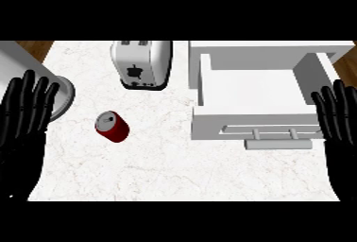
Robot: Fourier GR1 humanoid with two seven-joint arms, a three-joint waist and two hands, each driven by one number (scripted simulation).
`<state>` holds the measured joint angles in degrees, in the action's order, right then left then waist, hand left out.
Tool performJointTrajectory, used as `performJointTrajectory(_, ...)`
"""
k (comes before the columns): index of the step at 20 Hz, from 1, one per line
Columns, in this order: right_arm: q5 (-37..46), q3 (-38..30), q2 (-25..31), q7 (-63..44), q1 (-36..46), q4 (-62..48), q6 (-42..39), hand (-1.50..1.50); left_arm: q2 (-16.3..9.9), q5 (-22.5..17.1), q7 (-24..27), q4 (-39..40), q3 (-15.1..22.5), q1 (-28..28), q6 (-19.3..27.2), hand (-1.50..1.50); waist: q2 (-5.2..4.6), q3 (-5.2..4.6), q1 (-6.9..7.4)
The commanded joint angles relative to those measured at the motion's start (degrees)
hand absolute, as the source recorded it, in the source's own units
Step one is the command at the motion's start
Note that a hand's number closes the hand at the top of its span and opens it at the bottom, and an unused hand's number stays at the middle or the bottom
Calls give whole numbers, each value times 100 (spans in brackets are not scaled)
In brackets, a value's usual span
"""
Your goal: Pick up the can, place it into the drawer and close the drawer
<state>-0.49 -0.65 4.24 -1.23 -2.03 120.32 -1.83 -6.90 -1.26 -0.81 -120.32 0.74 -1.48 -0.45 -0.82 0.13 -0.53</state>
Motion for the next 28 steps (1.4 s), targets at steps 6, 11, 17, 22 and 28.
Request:
performJointTrajectory(6, -30, -85, -39, 250, 22, -2, 1, -150, 675, 2027, -337, 167, -140, 125, 2473, -150, 80, 2, 55)
performJointTrajectory(11, -12, -386, -88, -1029, -93, -277, 473, -150, 686, 1886, -1850, 360, 206, 751, 4047, -150, 78, -6, 77)
performJointTrajectory(17, -388, -819, 131, -905, -244, -317, 230, -150, 689, 3594, -3581, -110, 1125, 461, 4791, -150, 89, -4, 48)
performJointTrajectory(22, 57, -367, -111, -950, -324, -141, 365, -150, 690, 4291, -4019, 330, 1781, 163, 5319, -150, 86, -10, 42)
performJointTrajectory(28, -126, -616, 32, -759, -232, -407, 160, -150, 690, 4166, -4339, 956, 1569, -451, 5368, -150, 83, -12, 32)
